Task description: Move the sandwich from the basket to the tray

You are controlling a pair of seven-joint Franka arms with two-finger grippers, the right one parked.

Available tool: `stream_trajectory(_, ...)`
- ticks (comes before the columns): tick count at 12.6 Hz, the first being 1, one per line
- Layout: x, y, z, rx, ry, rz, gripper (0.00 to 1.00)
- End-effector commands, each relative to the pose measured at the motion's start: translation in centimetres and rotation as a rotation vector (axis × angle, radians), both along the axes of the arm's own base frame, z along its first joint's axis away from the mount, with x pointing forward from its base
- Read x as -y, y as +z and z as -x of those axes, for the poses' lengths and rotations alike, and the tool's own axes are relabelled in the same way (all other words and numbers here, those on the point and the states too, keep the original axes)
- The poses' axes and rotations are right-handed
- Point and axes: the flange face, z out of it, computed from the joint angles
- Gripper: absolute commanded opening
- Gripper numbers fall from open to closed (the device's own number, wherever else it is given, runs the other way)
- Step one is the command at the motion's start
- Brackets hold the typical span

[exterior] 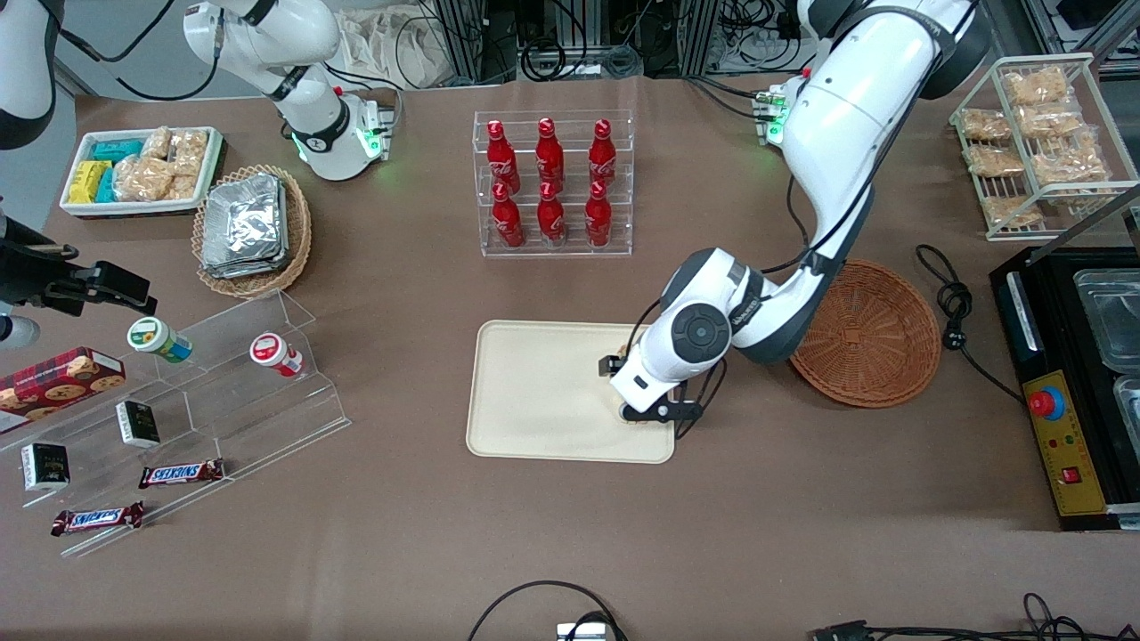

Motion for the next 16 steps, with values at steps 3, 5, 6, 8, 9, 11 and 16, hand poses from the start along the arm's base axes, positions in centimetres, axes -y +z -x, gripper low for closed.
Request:
stream_trajectory(3,-7.2,11.8,1.7,0.115,0.091,-0.092,0.99)
stream_trajectory(5,-12.4,16.3,1.2,0.152,0.159,-0.095,1.0)
stream_trajectory(6,-14.7,18.6,1.0,0.165,0.188,-0.099,1.0)
stream_trajectory(8,-19.1,22.2,2.0,0.151,0.199,-0.13,1.0)
stream_trajectory(9,-21.0,24.3,3.2,0.136,0.188,-0.146,1.0)
stream_trajectory(11,-24.5,27.9,4.5,0.14,0.234,-0.162,1.0)
stream_trajectory(16,-32.7,30.6,4.7,0.112,0.203,-0.119,1.0)
